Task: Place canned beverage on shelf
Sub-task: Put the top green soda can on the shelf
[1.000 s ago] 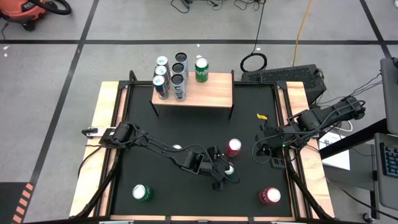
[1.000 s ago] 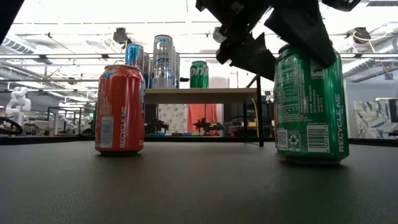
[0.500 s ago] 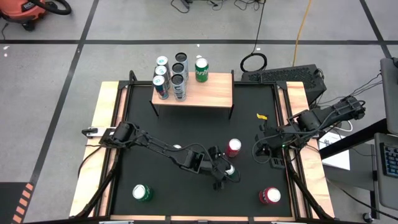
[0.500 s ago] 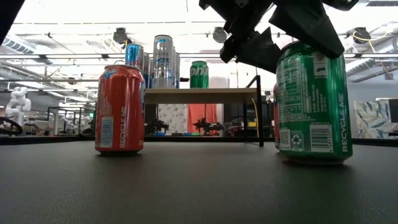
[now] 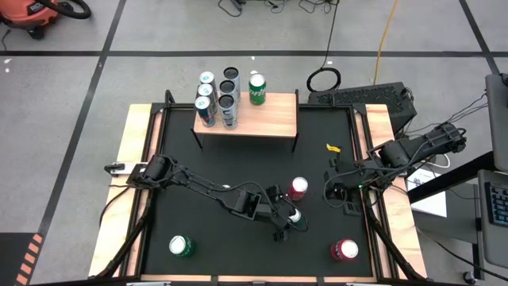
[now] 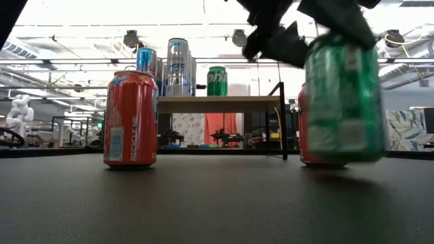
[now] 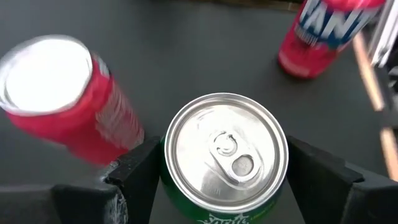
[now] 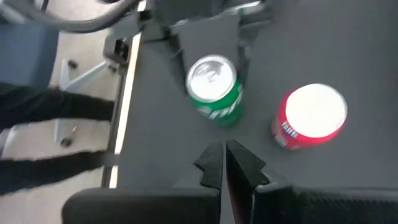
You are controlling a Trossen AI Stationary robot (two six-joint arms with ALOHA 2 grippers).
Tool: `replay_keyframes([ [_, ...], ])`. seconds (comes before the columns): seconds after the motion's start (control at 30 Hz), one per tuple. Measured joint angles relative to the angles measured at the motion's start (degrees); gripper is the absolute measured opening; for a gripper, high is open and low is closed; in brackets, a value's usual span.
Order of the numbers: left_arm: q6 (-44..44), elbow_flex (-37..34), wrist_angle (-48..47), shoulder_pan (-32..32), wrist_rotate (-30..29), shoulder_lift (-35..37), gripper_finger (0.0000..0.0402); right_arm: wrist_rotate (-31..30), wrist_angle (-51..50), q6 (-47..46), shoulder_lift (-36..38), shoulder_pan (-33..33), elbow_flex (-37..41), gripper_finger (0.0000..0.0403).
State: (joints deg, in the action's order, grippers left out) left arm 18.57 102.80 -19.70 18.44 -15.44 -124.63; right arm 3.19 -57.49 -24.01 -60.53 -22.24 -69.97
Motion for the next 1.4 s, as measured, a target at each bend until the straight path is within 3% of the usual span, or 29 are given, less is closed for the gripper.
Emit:
replay_keyframes([
  [0.13,-1.17,2.60,-0.94,0.03,0.22,0.18,0.0291,-3.33,0.37,-1.39,0.11,0.00,0.00,0.0000],
  [0.53,-5.95,12.13,-4.16,0.38,0.31,0.31,0.0290,-1.70,-2.30,-5.30,9.41,0.02,0.23,0.0019],
  [0.7,-8.49,15.77,-4.01,-0.11,0.37,0.40,0.0290,-1.63,1.31,-8.21,14.36,0.00,4.97,0.0070],
  [0.87,-8.72,18.70,-5.61,-0.79,0.42,0.42,0.0290,-1.20,13.12,-10.85,17.89,0.00,13.35,0.0130],
  [1.1,-11.34,22.40,-7.44,-1.20,1.24,0.42,0.0290,7.79,27.64,-13.19,20.93,0.00,25.30,0.0216],
  [1.4,-13.50,26.73,-8.36,-1.19,3.61,0.42,0.0290,10.37,35.87,-13.90,24.15,0.01,27.41,0.0319],
])
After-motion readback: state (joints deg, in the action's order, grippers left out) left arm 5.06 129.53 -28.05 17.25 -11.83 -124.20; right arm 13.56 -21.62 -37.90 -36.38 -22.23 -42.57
